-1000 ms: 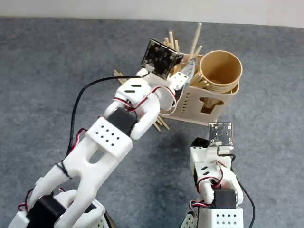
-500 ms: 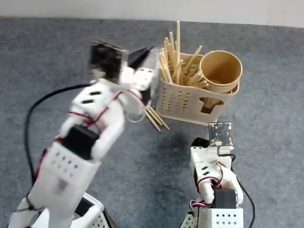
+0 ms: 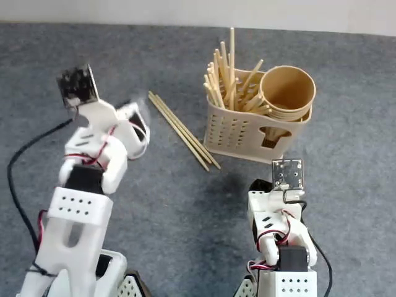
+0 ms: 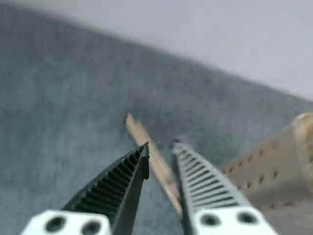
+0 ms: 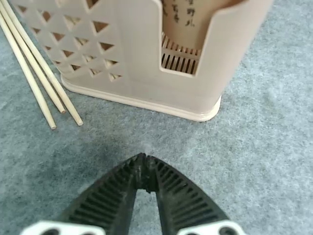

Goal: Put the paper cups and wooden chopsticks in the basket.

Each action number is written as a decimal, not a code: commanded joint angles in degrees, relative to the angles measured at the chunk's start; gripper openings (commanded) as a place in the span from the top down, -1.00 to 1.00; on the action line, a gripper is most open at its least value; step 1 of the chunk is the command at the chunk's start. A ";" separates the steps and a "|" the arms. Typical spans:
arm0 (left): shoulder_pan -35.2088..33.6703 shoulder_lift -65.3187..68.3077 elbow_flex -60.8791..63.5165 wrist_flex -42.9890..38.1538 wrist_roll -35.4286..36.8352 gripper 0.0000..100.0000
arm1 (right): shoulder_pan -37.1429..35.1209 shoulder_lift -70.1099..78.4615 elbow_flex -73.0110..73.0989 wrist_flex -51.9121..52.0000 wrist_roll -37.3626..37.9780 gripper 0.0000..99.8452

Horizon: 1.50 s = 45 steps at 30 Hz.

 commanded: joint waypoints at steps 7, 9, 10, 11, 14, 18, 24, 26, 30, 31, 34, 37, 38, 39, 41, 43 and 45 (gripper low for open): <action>1.10 7.52 7.52 -7.82 8.35 0.53 | 0.57 -0.92 8.84 -0.84 -0.18 0.99; 2.95 14.37 4.35 -7.91 8.26 0.53 | 0.57 -0.92 8.84 -0.84 -0.18 0.99; 3.65 17.89 2.42 -8.00 8.26 0.53 | 0.57 -0.92 8.84 -0.84 -0.18 0.99; 4.26 21.32 0.04 -8.00 8.26 0.53 | 0.57 -0.92 8.84 -0.84 -0.18 0.99; 5.49 31.16 -6.55 -7.91 8.44 0.53 | 0.57 -0.92 8.84 -0.84 -0.18 0.99; 6.37 43.03 -14.64 -7.91 8.53 0.53 | 0.57 -0.92 8.84 -0.84 -0.18 0.99; 6.11 57.71 -25.63 -7.74 8.53 0.53 | 0.57 -0.92 8.84 -0.84 -0.18 0.99; 5.93 60.79 -27.30 -7.74 8.62 0.53 | 1.10 -0.92 8.84 -0.84 -0.18 0.99; 5.93 62.55 -28.79 -7.74 11.25 0.53 | 2.15 -0.92 8.84 -0.84 -0.18 0.99; 5.93 62.55 -28.79 -7.74 11.52 0.53 | 2.24 -0.92 8.84 -0.84 -0.18 0.99; 5.93 62.99 -28.88 -7.74 11.69 0.53 | 2.24 -0.92 8.84 -0.84 -0.18 0.99; 5.93 63.08 -28.88 -7.91 11.78 0.53 | 2.24 -0.92 8.84 -0.84 -0.18 0.99; 5.93 63.16 -28.88 -8.00 11.78 0.53 | 2.24 -0.92 8.84 -0.84 -0.18 0.99; 5.93 63.16 -28.88 -8.00 11.78 0.53 | 2.33 -0.92 8.84 -0.84 -0.18 0.99; 5.93 63.25 -28.88 -8.00 11.78 0.53 | 2.33 -0.92 8.84 -0.84 -0.18 0.99; 5.93 63.34 -28.88 -8.00 11.78 0.53 | 2.33 -0.92 8.84 -0.84 -0.18 0.99; 5.93 64.22 -28.88 -8.00 12.40 0.53 | 2.33 -0.92 8.84 -0.84 -0.18 0.99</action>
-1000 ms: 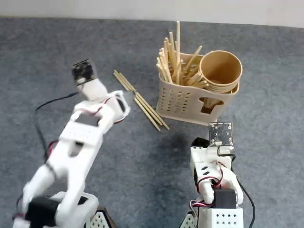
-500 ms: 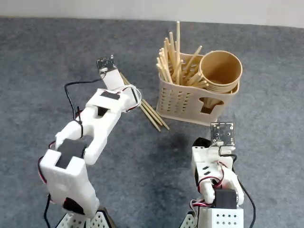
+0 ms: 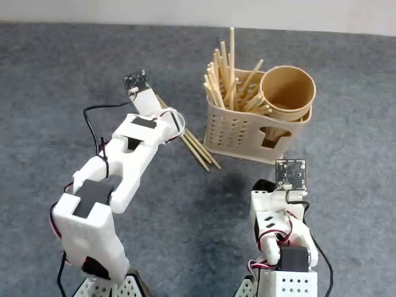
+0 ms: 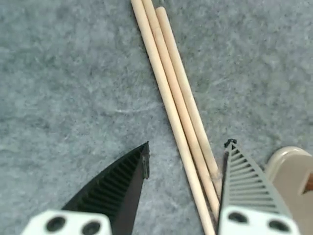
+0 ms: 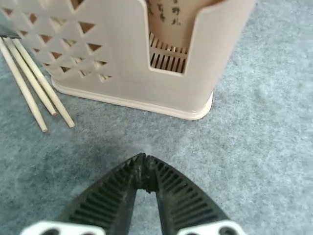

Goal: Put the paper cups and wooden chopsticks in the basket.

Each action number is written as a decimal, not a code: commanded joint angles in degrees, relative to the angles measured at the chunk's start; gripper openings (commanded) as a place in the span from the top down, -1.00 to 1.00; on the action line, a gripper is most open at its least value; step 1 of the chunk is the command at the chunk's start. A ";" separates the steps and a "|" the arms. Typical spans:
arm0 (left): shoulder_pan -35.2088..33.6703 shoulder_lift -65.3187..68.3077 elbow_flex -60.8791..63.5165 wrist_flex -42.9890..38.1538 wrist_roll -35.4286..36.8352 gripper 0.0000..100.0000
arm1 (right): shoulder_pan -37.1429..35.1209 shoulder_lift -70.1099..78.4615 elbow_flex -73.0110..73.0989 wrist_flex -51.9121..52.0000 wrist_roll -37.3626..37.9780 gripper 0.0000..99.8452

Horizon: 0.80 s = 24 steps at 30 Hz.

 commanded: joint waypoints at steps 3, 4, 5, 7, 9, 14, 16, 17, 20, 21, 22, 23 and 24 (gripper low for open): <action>-0.22 4.26 -6.20 -0.09 2.64 0.53 | 0.66 -0.92 8.84 -0.84 -0.18 0.99; -0.92 5.67 -8.04 1.41 2.90 0.53 | 0.66 -0.92 8.84 -0.84 -0.18 0.99; -1.27 7.25 -10.42 3.52 2.90 0.53 | 0.66 -0.92 8.84 -0.84 -0.18 0.99; -1.27 10.15 -15.69 9.49 3.25 0.53 | 0.66 -0.92 8.84 -0.84 -0.18 0.99; -1.27 12.79 -21.32 16.09 5.89 0.57 | 0.66 -0.92 8.84 -0.84 -0.18 0.99; -2.15 18.77 -31.87 27.78 7.65 0.85 | 0.66 -0.92 8.84 -0.84 -0.18 0.99; -2.59 20.26 -34.33 30.59 7.65 1.00 | 0.66 -0.92 8.84 -0.84 -0.18 0.99; -2.68 20.88 -34.95 31.82 7.74 0.99 | 0.66 -0.92 8.84 -0.84 -0.18 0.99; -2.86 21.32 -35.74 35.25 7.74 0.99 | 0.66 -0.92 8.84 -0.84 -0.18 0.99; -2.86 21.32 -35.56 36.22 7.74 0.99 | 0.66 -0.92 8.84 -0.84 -0.18 0.99; -2.86 21.32 -35.47 37.36 7.74 0.99 | 0.66 -0.92 8.84 -0.84 -0.18 0.99; -2.86 21.32 -35.47 38.77 7.74 0.99 | 0.66 -0.92 8.84 -0.84 -0.18 0.99; -2.86 21.32 -35.47 40.44 7.74 0.99 | 0.66 -0.92 8.84 -0.84 -0.18 0.99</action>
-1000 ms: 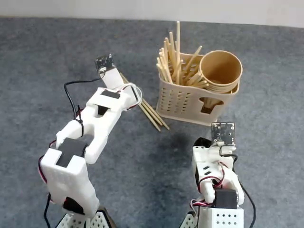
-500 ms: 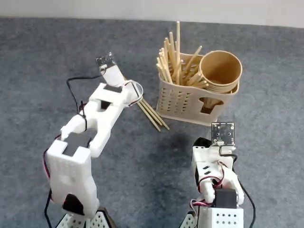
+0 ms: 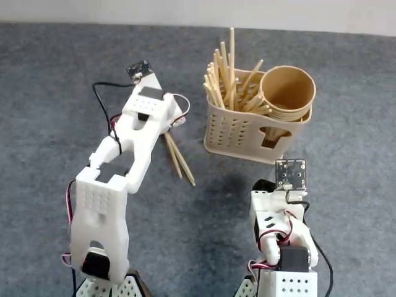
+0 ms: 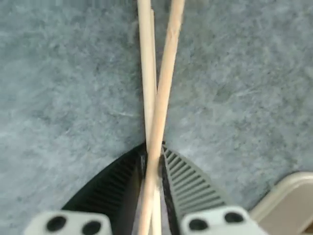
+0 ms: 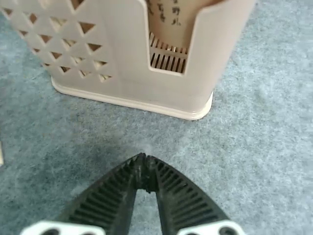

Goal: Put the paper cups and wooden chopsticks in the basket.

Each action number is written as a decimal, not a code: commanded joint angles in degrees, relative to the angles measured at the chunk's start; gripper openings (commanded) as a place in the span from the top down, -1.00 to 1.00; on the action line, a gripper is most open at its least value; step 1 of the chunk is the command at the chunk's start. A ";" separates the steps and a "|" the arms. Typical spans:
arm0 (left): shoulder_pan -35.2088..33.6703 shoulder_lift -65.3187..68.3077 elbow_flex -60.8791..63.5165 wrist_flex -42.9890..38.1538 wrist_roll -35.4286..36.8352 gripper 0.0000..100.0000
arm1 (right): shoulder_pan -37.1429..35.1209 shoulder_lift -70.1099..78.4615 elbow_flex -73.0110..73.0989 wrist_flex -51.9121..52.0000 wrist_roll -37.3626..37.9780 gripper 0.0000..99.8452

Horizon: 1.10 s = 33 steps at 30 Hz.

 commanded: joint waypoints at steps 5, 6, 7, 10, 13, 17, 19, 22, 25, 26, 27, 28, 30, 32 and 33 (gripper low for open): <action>-1.27 -0.04 -0.40 14.68 0.35 0.99 | 0.66 -0.92 8.84 -0.84 -0.18 0.99; -1.36 -0.31 -0.40 16.00 0.26 0.99 | 0.66 -0.92 8.84 -0.84 -0.18 0.99; -1.63 -1.01 -0.40 17.14 0.26 0.99 | 0.66 -0.92 8.84 -0.84 -0.18 0.99; -3.21 -4.88 0.13 19.87 0.18 0.99 | 0.66 -0.92 8.84 -0.84 -0.18 0.99; -5.58 -9.36 0.22 22.86 0.18 0.99 | 0.66 -0.92 8.84 -0.84 -0.18 0.99; -8.13 -13.05 1.27 25.67 0.09 0.99 | 0.66 -0.92 8.84 -0.84 -0.18 0.99; -8.31 -14.37 2.77 25.93 -1.23 0.99 | 0.66 -0.92 8.84 -0.84 -0.18 0.99; -8.40 -15.78 4.62 26.99 -4.84 0.99 | 0.66 -0.92 8.84 -0.84 -0.18 0.99; -8.92 -15.43 4.79 27.16 -8.53 0.98 | 0.66 -0.92 8.84 -0.84 -0.18 0.99; -9.01 -15.08 4.62 27.08 -9.49 0.98 | 0.66 -0.92 8.84 -0.84 -0.18 0.99; -9.19 -14.73 4.53 26.90 -10.29 0.98 | 0.66 -0.92 8.84 -0.84 -0.18 0.99; -9.45 -14.20 4.44 26.73 -10.90 0.98 | 0.66 -0.92 8.84 -0.84 -0.18 0.99; -9.71 -13.49 4.44 26.73 -11.52 0.98 | 0.66 -0.92 8.84 -0.84 -0.18 0.99; -9.98 -12.88 4.44 26.73 -11.52 0.98 | 0.66 -0.92 8.84 -0.84 -0.18 0.99; -9.98 -12.44 4.35 26.73 -11.52 0.98 | 0.66 -0.92 8.84 -0.84 -0.18 0.99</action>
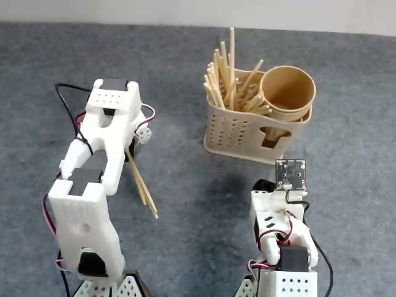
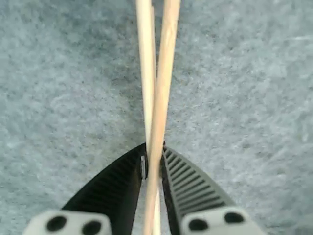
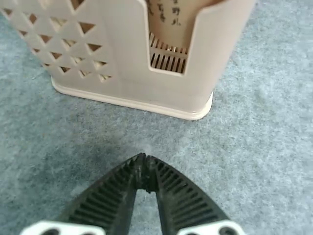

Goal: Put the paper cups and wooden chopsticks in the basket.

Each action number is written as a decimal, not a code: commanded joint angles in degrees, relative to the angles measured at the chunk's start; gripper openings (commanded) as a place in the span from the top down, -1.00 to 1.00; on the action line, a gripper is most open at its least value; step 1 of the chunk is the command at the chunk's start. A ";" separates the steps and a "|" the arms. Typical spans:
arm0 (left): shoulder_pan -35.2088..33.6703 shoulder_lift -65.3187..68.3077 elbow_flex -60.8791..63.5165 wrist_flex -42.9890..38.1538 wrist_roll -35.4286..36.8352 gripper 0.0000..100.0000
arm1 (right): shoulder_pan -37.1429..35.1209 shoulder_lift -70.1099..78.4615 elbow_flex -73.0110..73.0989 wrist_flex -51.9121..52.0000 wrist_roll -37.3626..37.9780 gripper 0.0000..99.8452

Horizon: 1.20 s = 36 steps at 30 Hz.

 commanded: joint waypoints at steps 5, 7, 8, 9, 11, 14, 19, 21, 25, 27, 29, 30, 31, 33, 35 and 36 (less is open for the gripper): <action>-1.45 2.24 -0.84 -0.44 -0.70 0.98 | 0.66 -0.92 8.84 -0.84 -0.18 0.99; -1.45 3.03 -2.24 0.09 -0.70 0.93 | 0.66 -0.92 8.84 -0.84 -0.18 0.99; -1.45 3.56 -3.21 0.70 -0.53 0.88 | 0.66 -0.92 8.84 -0.84 -0.18 0.99; -1.45 4.09 -4.00 1.49 -0.53 0.82 | 0.66 -0.92 8.84 -0.84 -0.18 0.99; -1.45 5.32 -5.76 3.96 -0.44 0.69 | 0.66 -0.92 8.84 -0.84 -0.18 0.99; -1.45 6.90 -8.92 7.82 -0.44 0.55 | 0.66 -0.92 8.84 -0.84 -0.18 0.99; -1.54 8.48 -11.74 8.97 -0.62 0.55 | 0.66 -0.92 8.84 -0.84 -0.18 0.99; -1.54 9.01 -11.82 8.97 -0.70 0.55 | 0.66 -0.92 8.84 -0.84 -0.18 0.99; -1.27 10.24 -11.82 6.24 -0.70 0.55 | 0.66 -0.92 8.84 -0.84 -0.18 0.99; -1.27 11.03 -11.82 4.40 -0.70 0.55 | 0.66 -0.92 8.84 -0.84 -0.18 0.99; -1.36 11.65 -11.82 2.46 -0.70 0.55 | 0.66 -0.92 8.84 -0.84 -0.18 0.99; -1.36 12.00 -11.82 1.67 -0.70 0.57 | 0.66 -0.92 8.84 -0.84 -0.18 0.99; -1.36 12.35 -11.82 0.97 -0.70 0.60 | 0.66 -0.92 8.84 -0.84 -0.18 0.99; -1.27 13.14 -11.82 -0.44 -0.70 0.70 | 0.66 -0.92 8.84 -0.84 -0.18 0.99; -1.27 14.11 -11.82 -1.85 -0.79 0.83 | 0.66 -0.92 8.84 -0.84 -0.18 0.99; -1.27 14.73 -11.82 -2.55 -0.79 0.90 | 0.66 -0.92 8.84 -0.84 -0.18 0.99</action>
